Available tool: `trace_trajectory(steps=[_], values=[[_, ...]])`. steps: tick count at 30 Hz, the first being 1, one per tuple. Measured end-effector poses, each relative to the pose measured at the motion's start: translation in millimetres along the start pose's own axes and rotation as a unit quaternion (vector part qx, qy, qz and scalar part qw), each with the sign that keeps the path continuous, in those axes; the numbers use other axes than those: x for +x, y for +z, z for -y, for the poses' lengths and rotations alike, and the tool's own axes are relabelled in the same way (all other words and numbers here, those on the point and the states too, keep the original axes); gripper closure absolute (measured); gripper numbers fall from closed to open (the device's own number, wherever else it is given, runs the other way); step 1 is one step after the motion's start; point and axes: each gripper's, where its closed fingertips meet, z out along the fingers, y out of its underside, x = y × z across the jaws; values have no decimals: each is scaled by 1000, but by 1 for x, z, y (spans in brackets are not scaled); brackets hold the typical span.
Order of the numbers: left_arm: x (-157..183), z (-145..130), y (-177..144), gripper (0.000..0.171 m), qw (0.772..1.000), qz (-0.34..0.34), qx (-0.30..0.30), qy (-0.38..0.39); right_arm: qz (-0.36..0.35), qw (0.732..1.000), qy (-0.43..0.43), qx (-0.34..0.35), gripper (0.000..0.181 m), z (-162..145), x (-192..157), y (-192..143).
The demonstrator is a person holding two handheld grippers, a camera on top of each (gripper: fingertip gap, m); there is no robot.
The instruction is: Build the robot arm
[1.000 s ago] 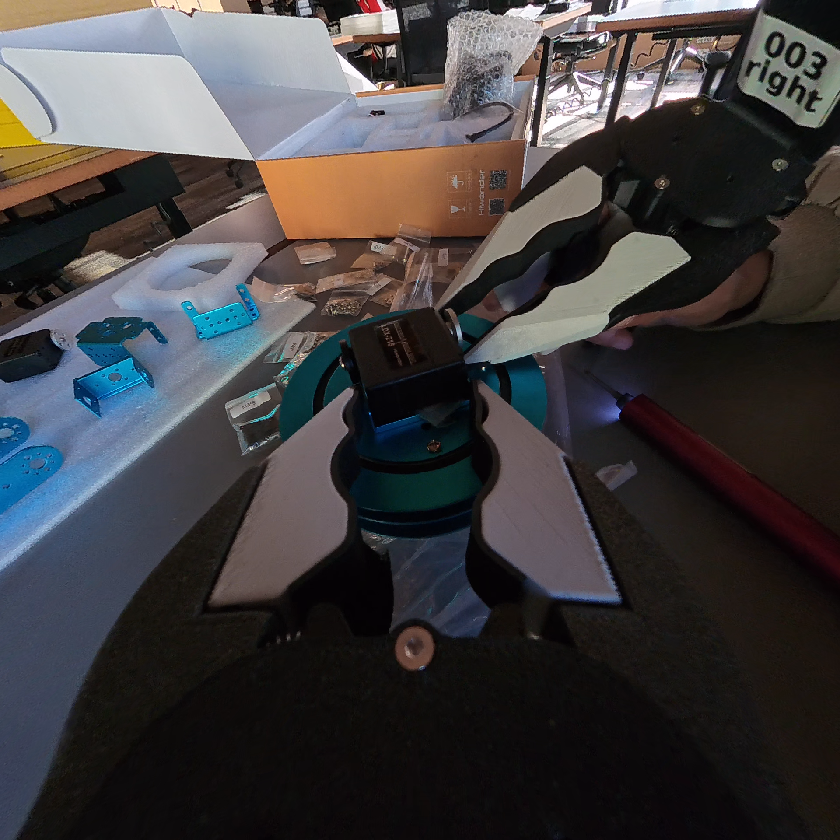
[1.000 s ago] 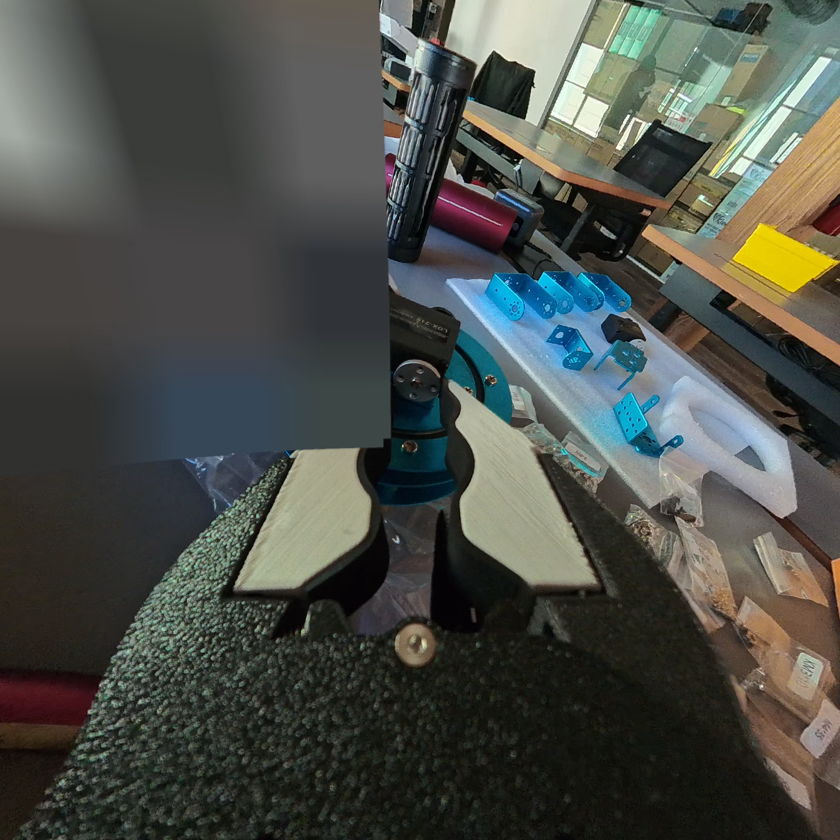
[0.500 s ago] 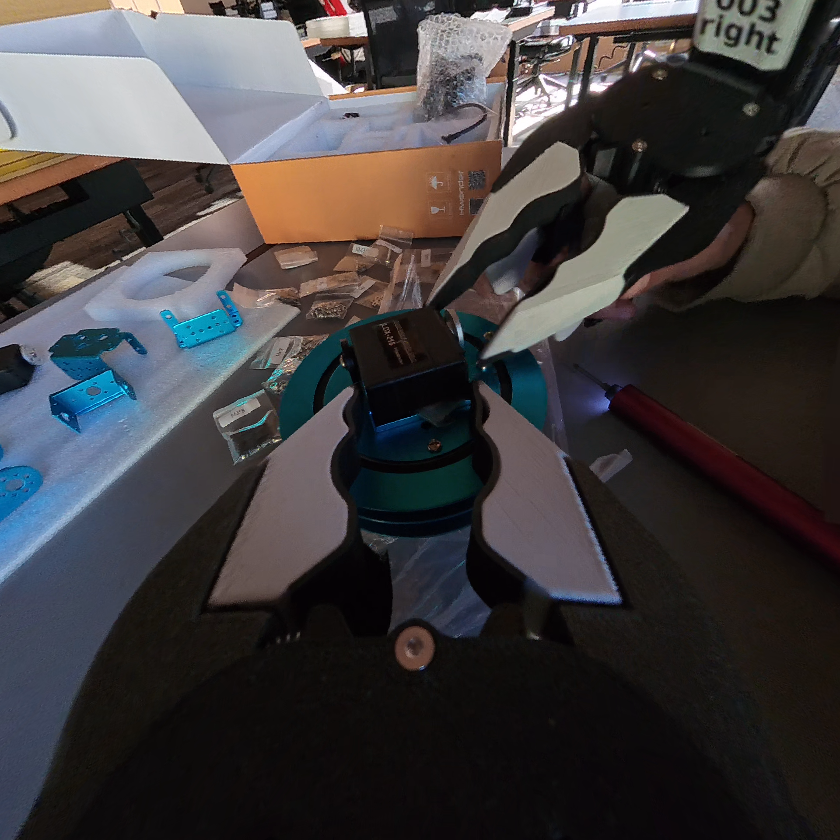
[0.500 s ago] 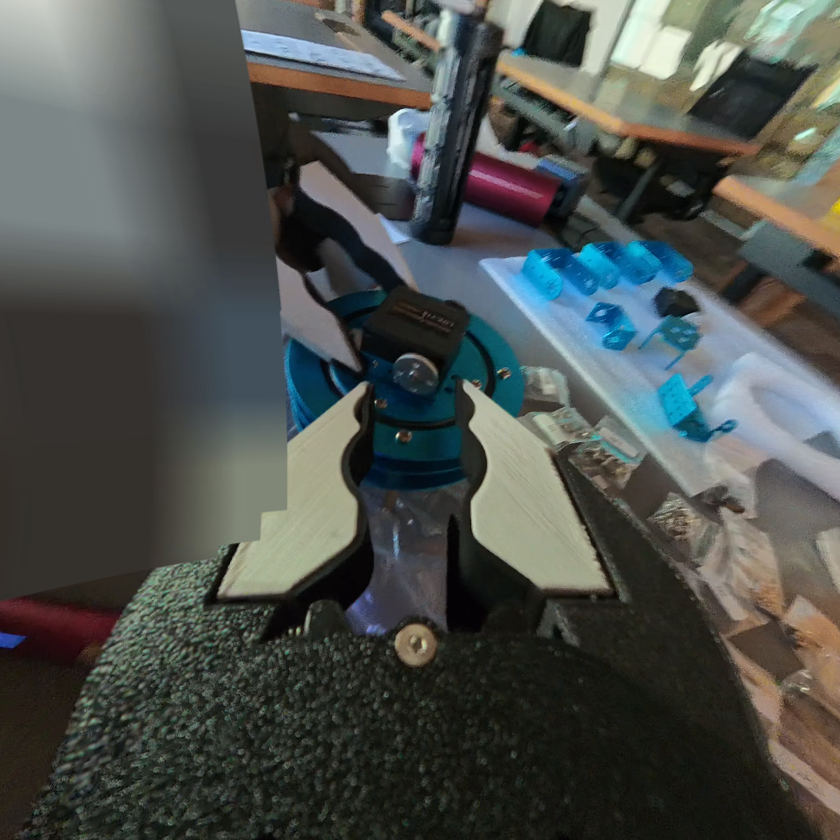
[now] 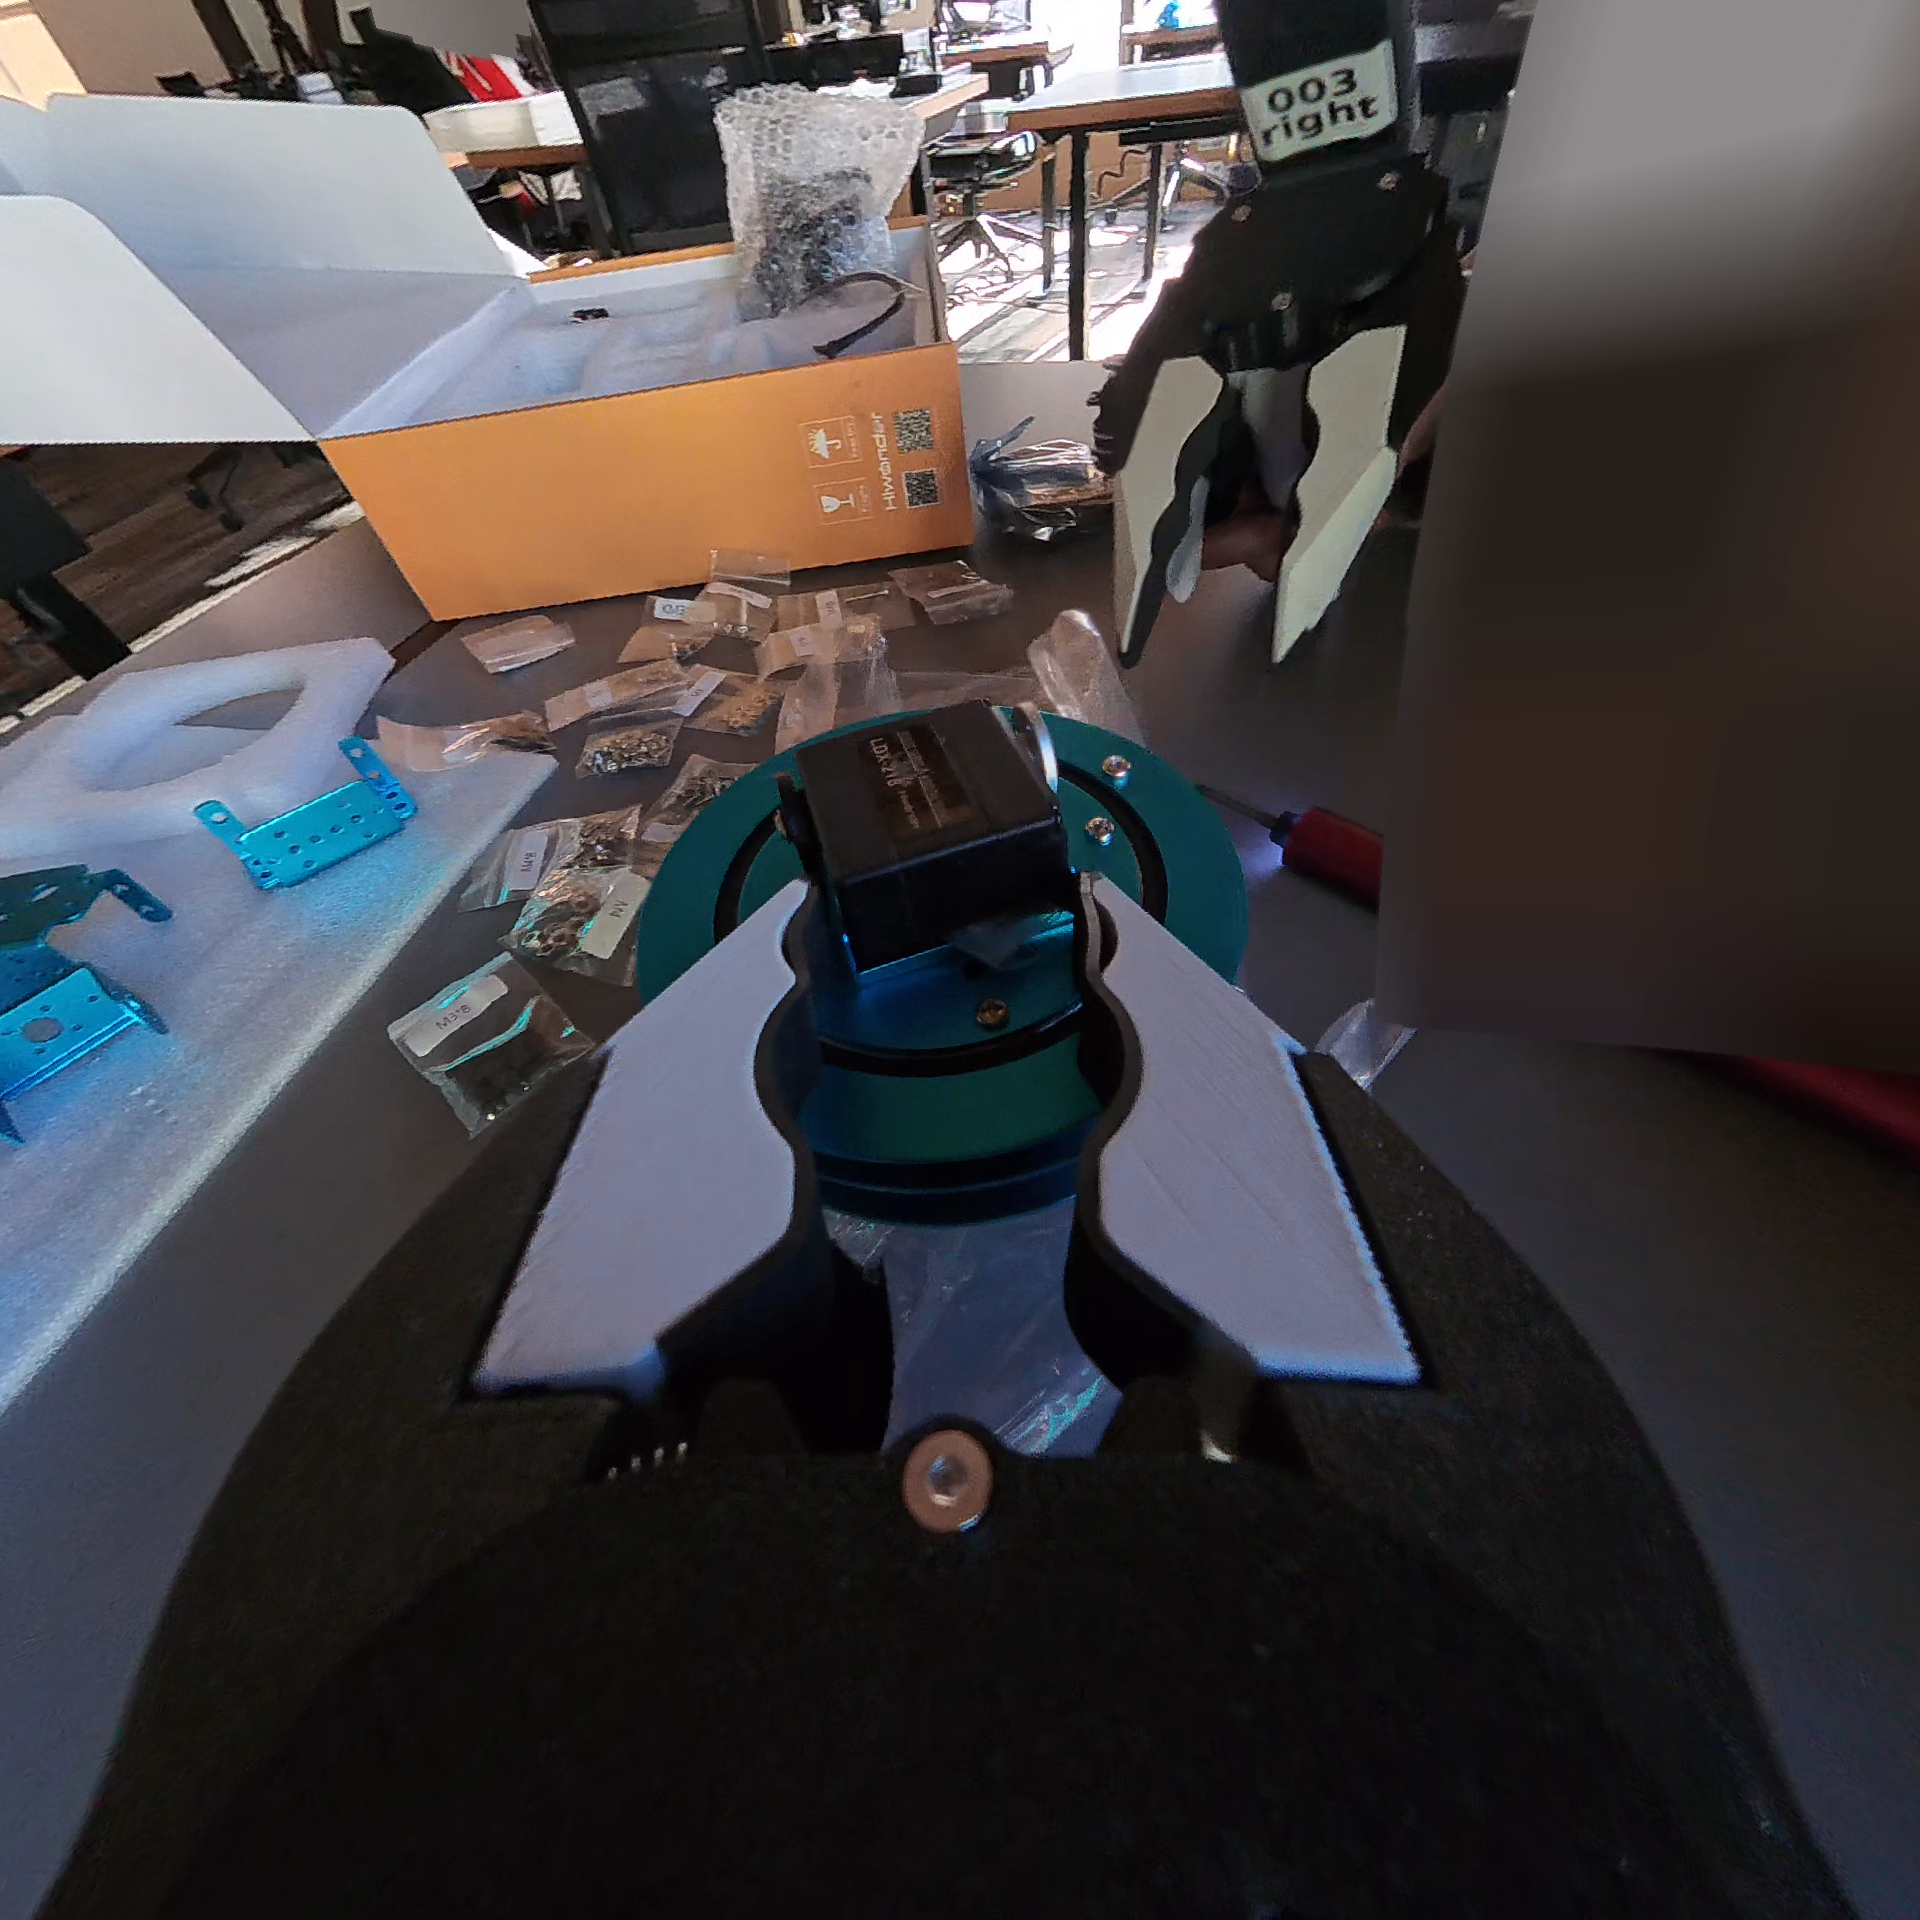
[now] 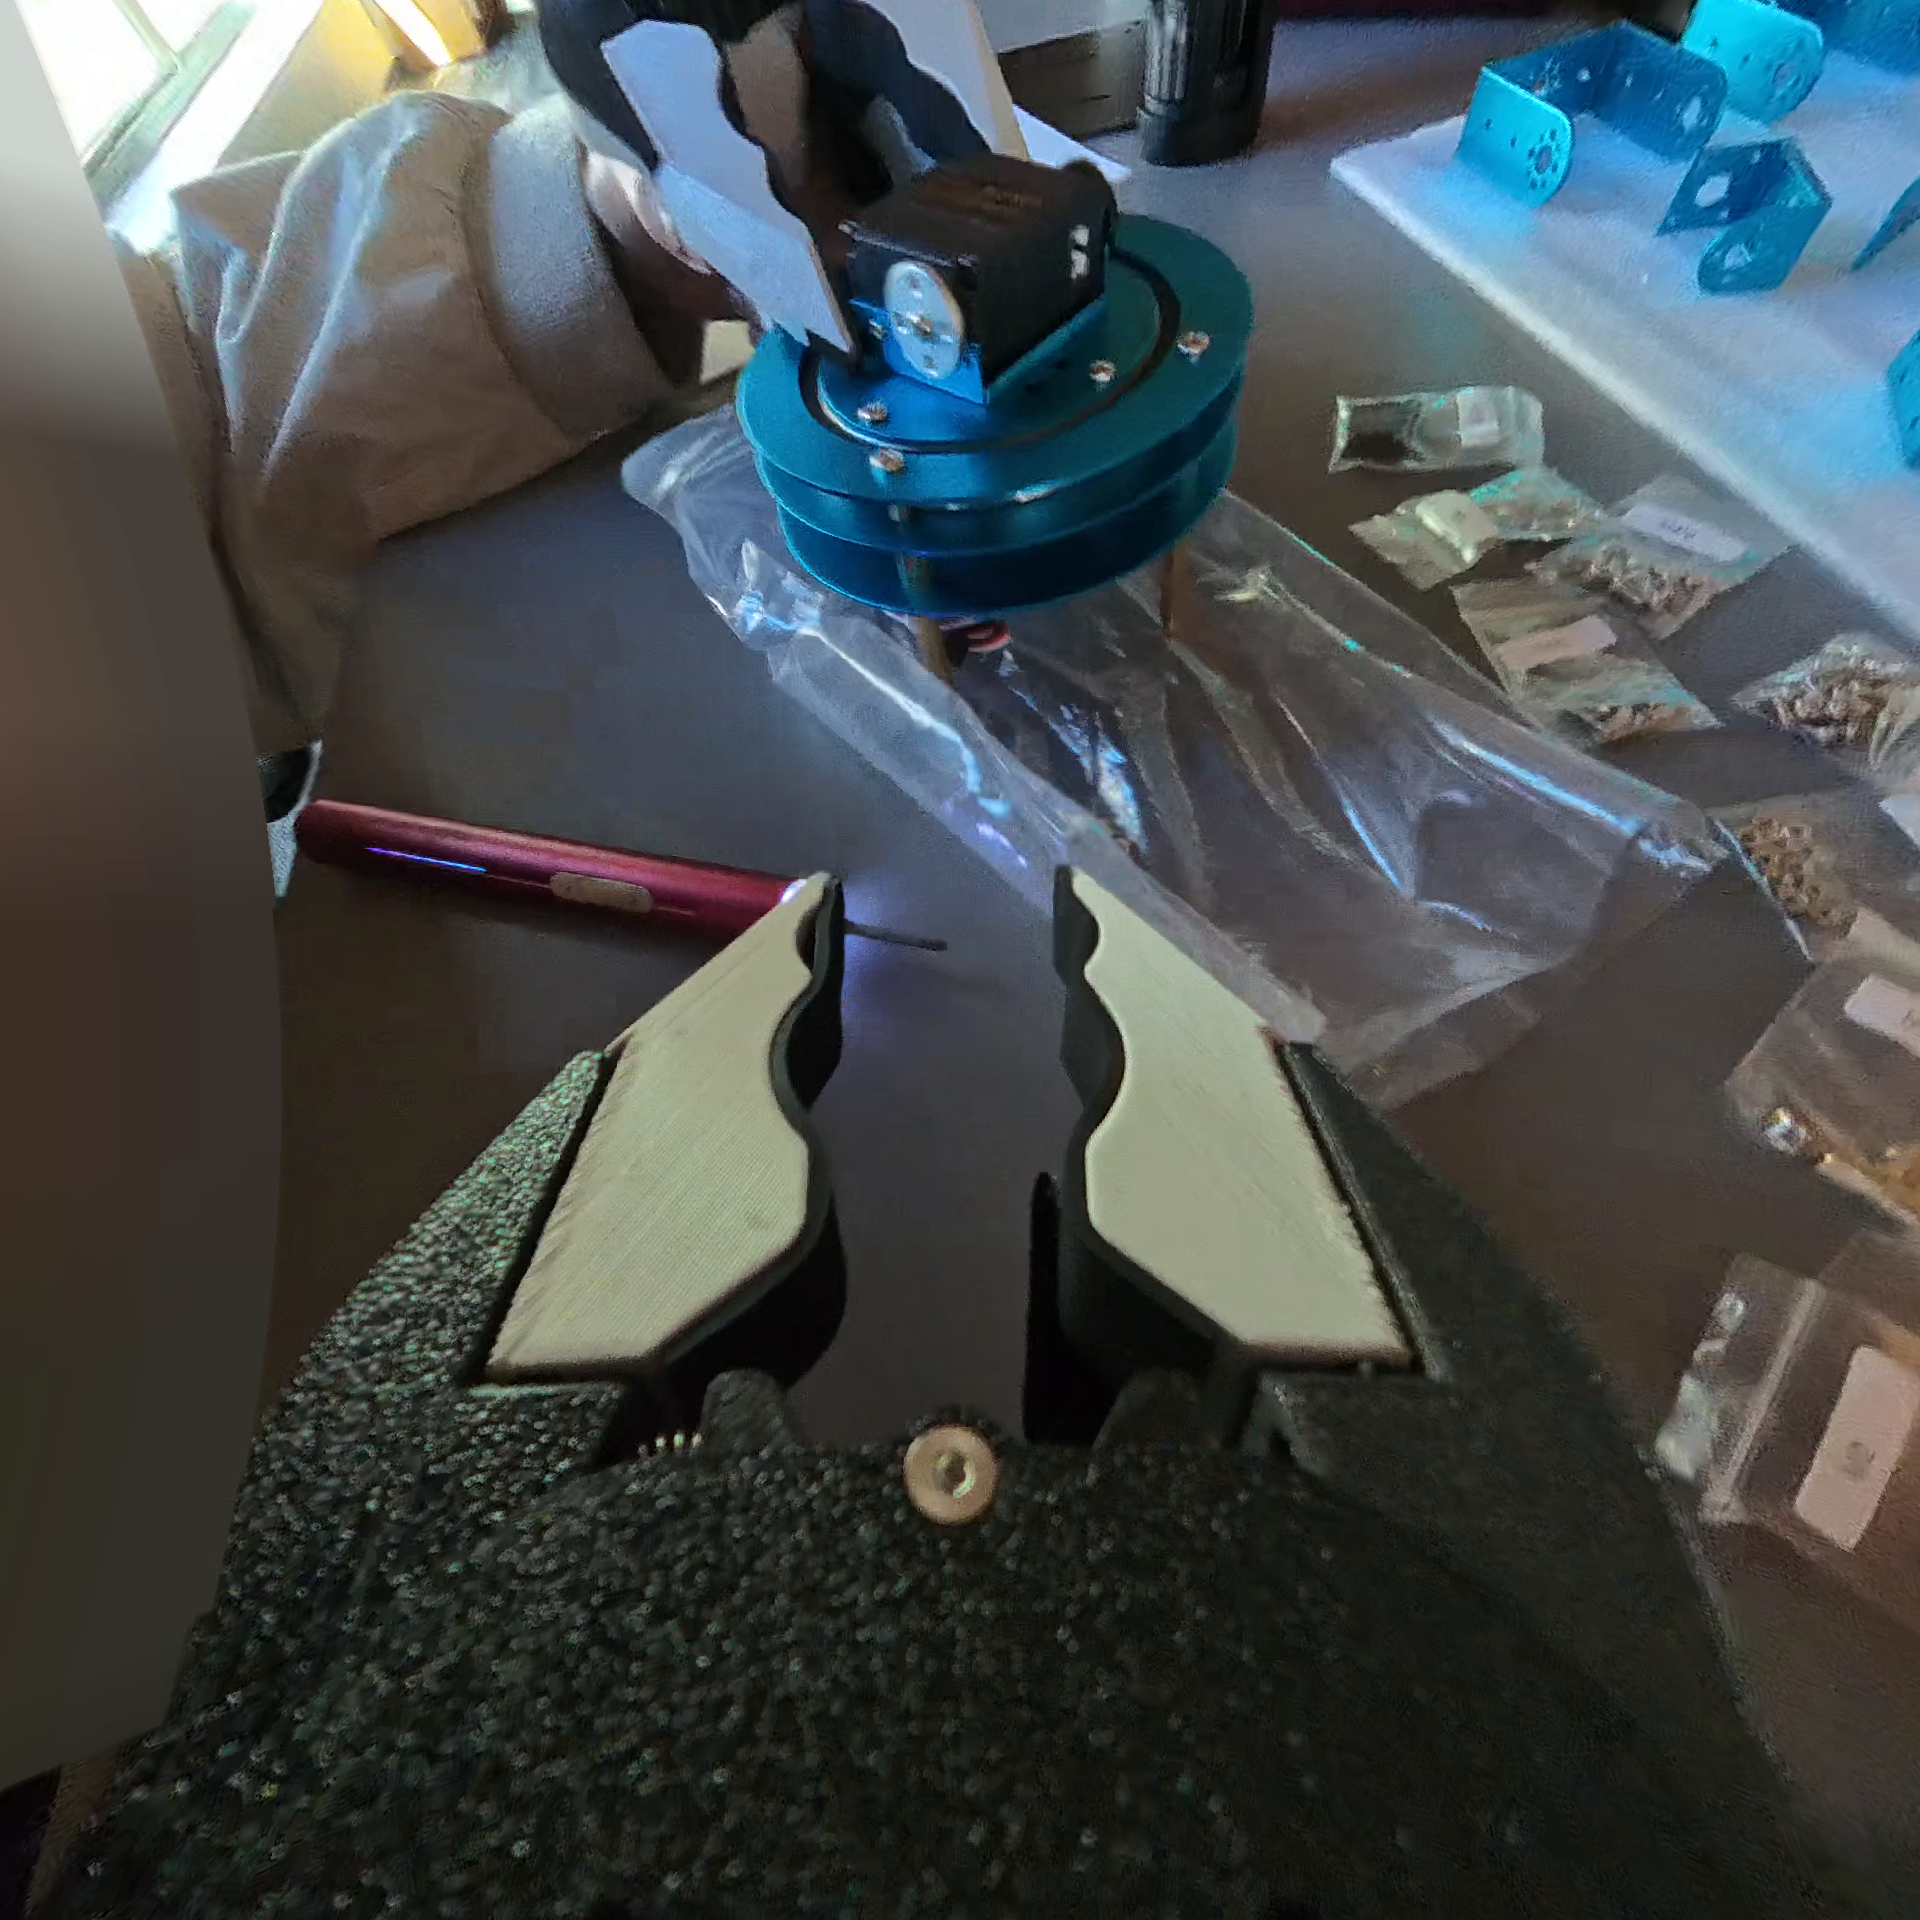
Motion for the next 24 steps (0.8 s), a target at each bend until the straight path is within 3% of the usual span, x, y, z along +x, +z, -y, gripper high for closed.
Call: trace_trajectory(steps=[6,24], values=[[5,0,-1,126,1000,-20,4,2,12,998,44,35,144,6,2,-9],[13,2,0,127,1000,8,5,14,24,997,61,35,146,-7,-1,-9]])
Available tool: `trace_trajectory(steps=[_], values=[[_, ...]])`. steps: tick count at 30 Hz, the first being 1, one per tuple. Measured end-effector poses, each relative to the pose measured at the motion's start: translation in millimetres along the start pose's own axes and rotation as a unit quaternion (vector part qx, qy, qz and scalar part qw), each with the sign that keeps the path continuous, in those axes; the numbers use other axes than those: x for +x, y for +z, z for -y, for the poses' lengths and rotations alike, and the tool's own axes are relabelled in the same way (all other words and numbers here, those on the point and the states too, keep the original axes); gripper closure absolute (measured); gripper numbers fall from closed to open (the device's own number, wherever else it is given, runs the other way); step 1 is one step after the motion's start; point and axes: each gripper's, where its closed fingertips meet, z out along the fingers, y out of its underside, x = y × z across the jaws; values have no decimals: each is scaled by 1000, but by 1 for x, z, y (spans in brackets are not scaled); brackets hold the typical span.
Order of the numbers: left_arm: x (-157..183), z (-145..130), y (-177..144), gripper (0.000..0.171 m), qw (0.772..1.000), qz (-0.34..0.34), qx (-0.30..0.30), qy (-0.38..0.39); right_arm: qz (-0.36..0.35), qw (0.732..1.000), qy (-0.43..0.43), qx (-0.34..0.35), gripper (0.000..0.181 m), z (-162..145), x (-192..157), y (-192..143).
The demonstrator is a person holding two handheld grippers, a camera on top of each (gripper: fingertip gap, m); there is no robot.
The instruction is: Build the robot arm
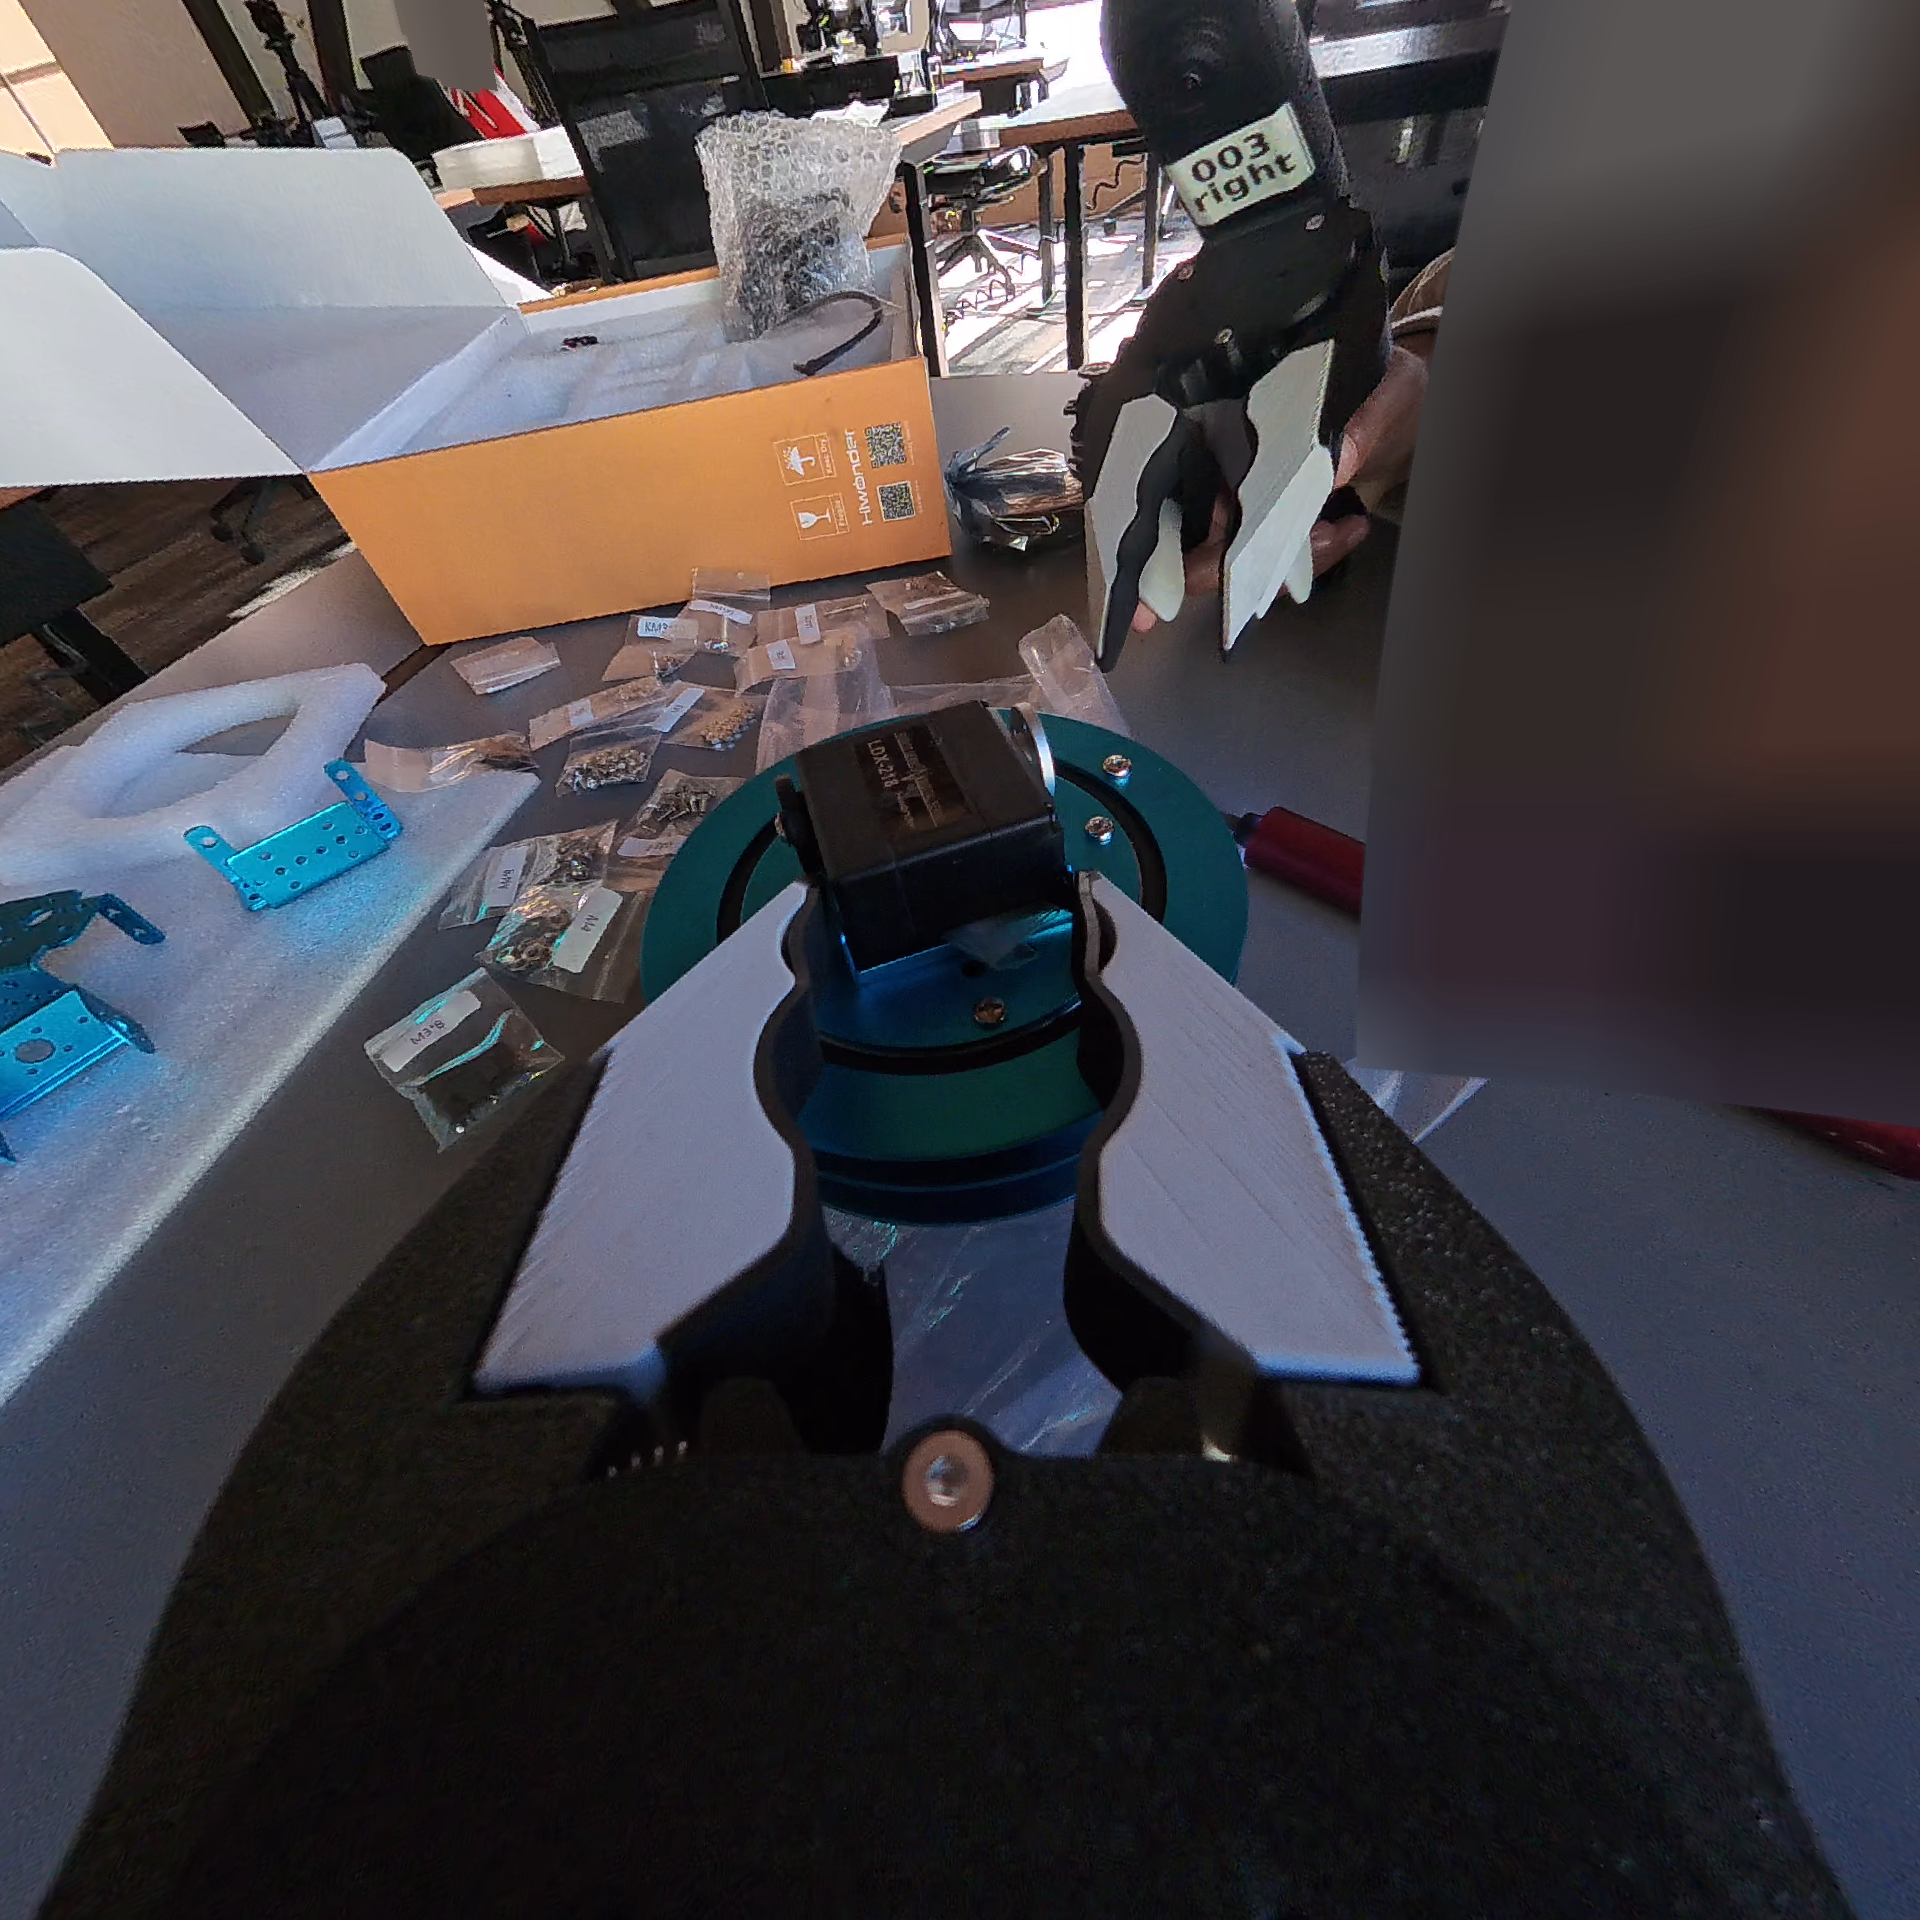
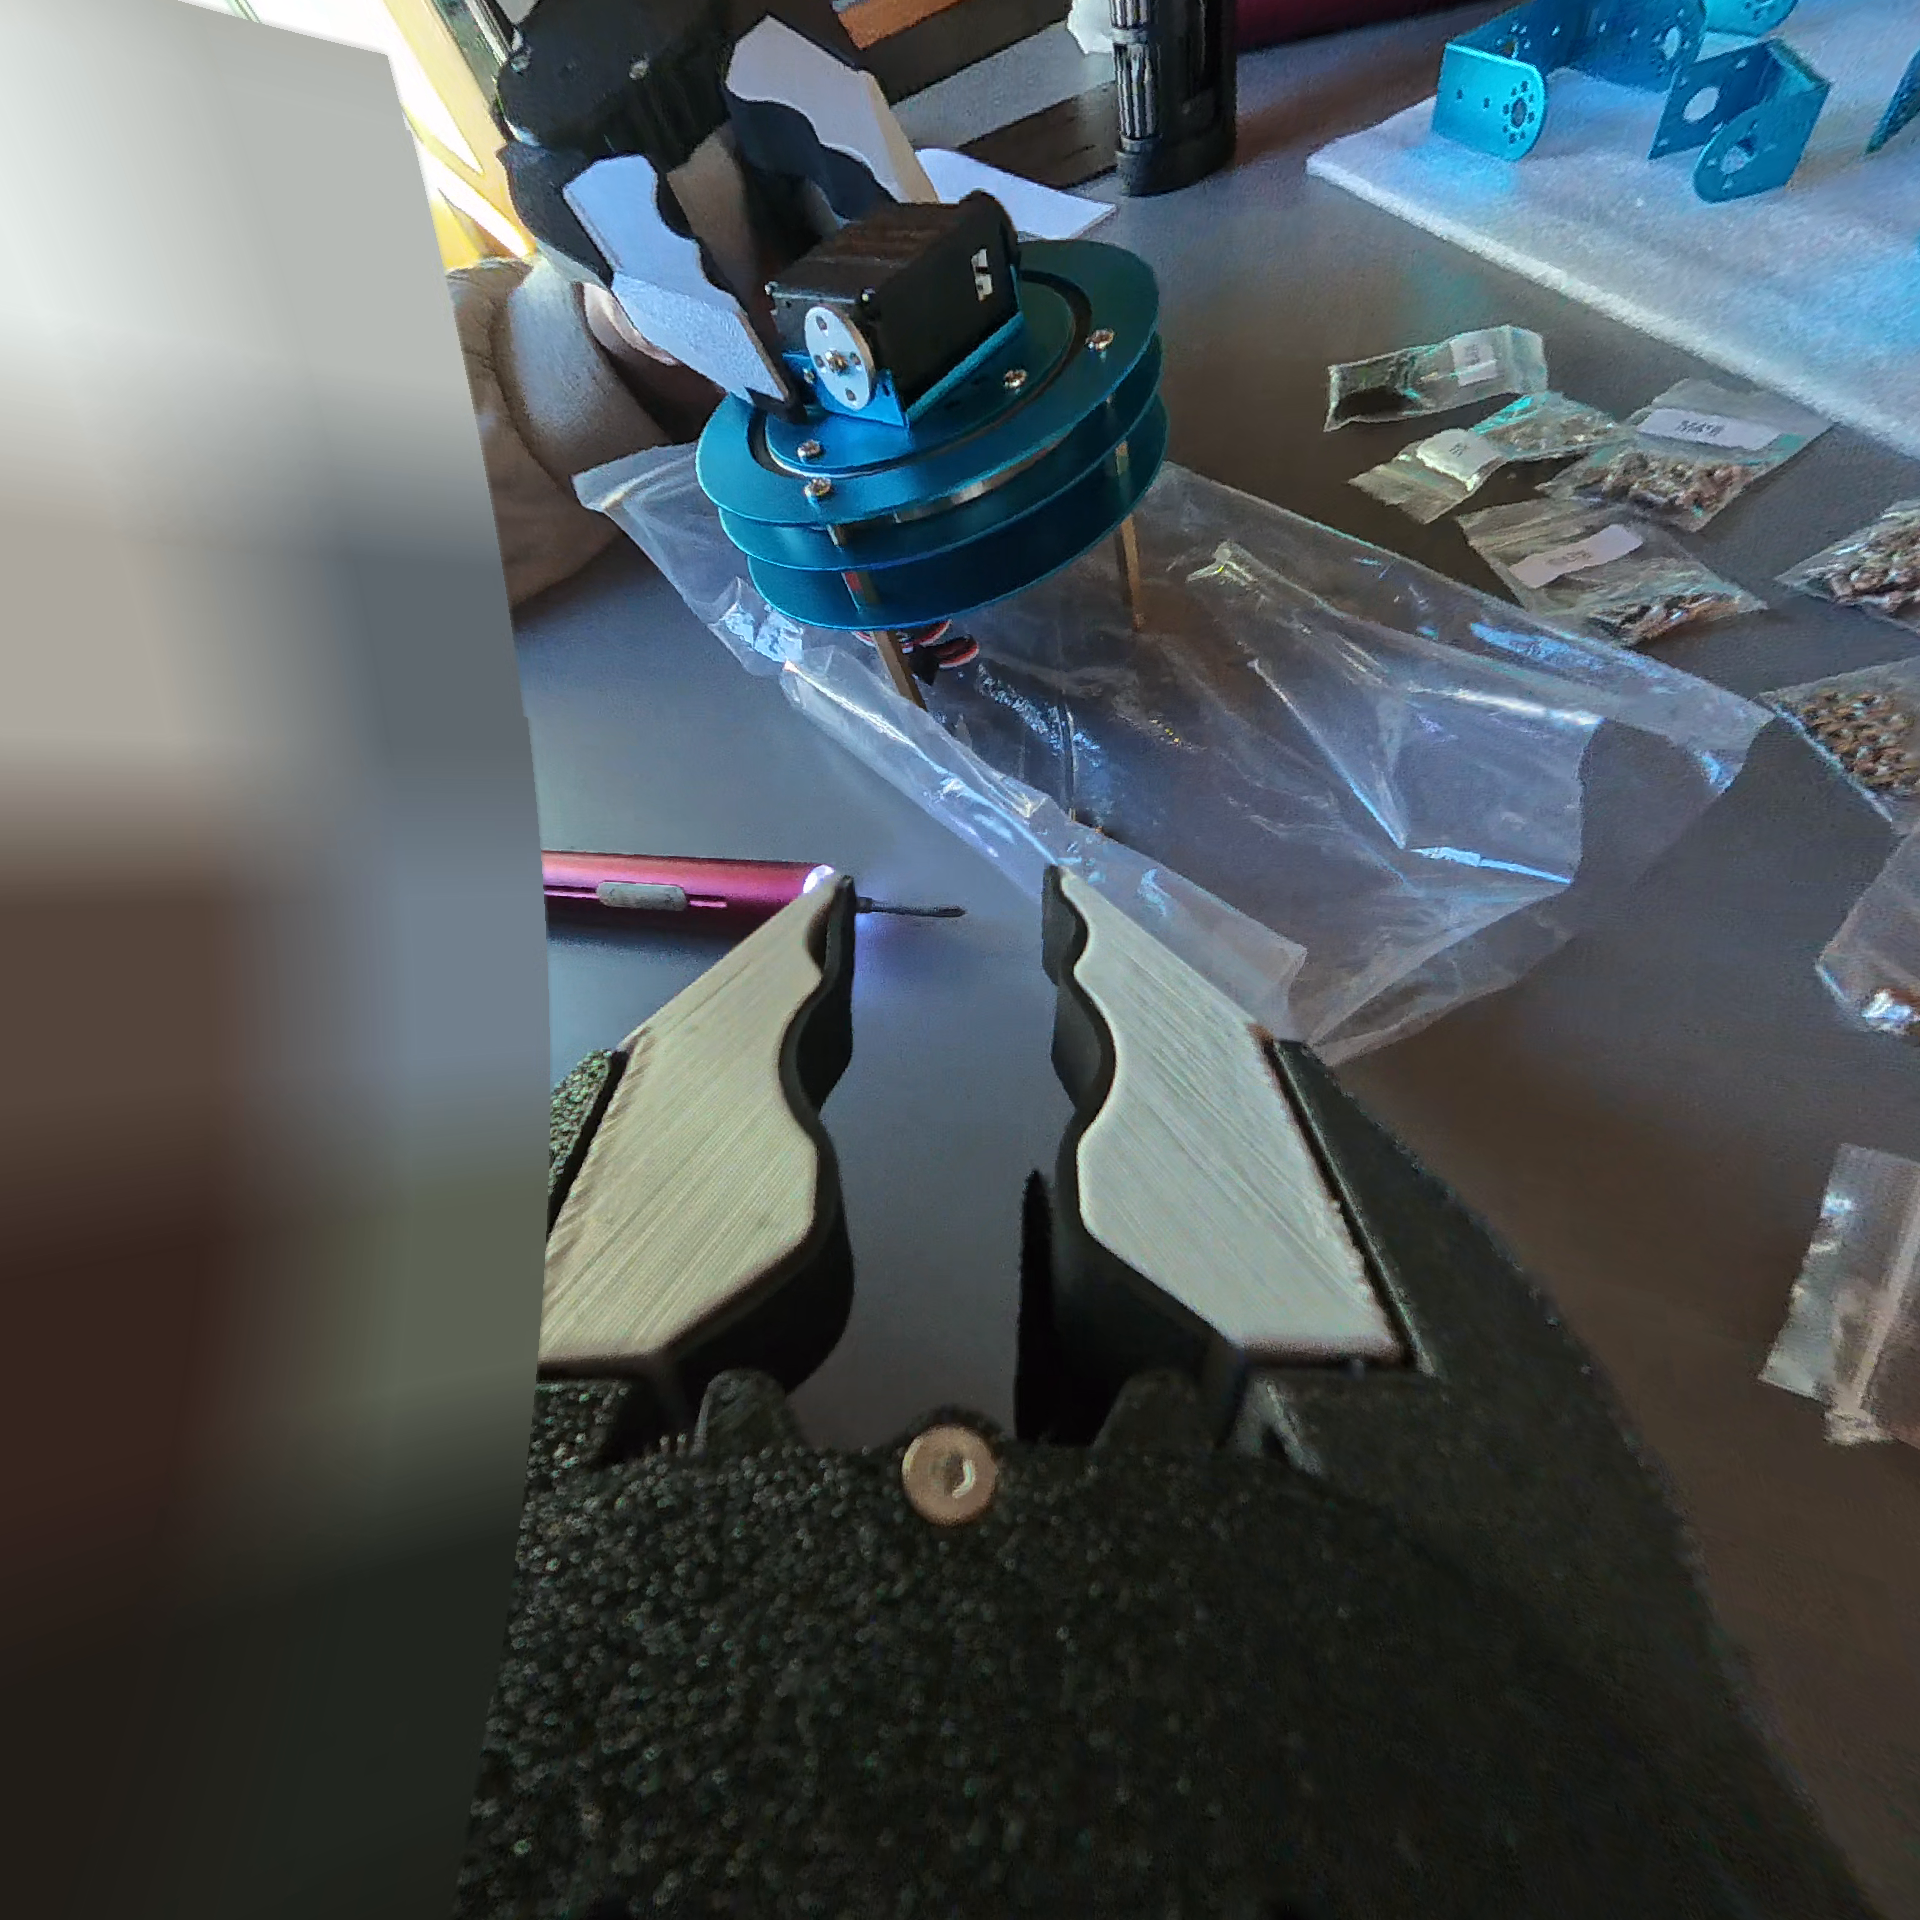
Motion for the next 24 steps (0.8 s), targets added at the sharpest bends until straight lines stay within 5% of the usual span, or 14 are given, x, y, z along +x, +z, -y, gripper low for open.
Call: trace_trajectory(steps=[24], values=[[6,0,-3,127,999,-30,13,-8,14,1000,-5,-11,148,-7,-13,0]])
